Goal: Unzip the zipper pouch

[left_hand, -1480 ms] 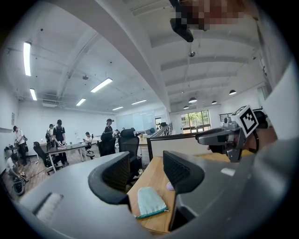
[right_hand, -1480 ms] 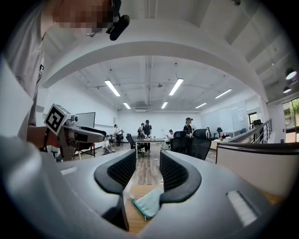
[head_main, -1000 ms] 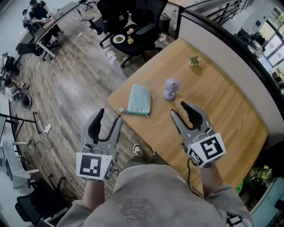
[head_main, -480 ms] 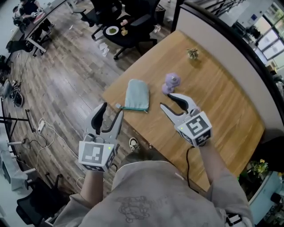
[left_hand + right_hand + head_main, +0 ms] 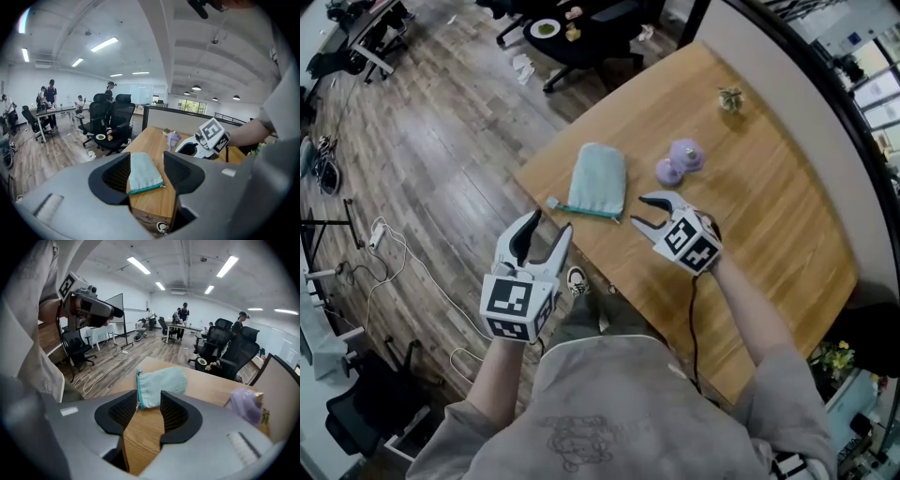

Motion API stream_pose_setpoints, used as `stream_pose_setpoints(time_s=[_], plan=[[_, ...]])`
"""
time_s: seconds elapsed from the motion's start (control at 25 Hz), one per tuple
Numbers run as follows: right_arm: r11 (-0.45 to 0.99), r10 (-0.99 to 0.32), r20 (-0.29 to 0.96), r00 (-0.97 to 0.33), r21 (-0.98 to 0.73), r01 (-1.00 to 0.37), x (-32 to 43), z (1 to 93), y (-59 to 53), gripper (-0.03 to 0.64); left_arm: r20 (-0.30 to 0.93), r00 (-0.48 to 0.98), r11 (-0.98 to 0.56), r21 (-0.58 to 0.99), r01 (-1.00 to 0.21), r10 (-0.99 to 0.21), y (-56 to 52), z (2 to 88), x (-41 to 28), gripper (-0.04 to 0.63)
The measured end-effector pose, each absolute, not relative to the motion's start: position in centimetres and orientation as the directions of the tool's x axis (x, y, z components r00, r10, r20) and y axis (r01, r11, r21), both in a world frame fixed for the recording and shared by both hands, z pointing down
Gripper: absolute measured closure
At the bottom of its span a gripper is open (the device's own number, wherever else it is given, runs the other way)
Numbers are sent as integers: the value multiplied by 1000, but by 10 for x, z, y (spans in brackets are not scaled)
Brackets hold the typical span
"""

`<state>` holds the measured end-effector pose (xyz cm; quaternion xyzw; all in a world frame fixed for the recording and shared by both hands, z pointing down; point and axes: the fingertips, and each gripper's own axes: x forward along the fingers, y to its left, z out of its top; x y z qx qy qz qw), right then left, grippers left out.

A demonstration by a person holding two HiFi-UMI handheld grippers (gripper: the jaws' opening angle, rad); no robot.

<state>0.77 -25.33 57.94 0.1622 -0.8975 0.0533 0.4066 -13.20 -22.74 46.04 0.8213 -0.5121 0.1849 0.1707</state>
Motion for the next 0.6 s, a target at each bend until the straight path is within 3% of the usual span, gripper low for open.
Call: stream_pose_setpoints(time_s=[0.6], plan=[[992,-89,872,-481,33,-123,-24,698,-252,454,574,396,-378,156,-912,-717,-219,547,-148,376]])
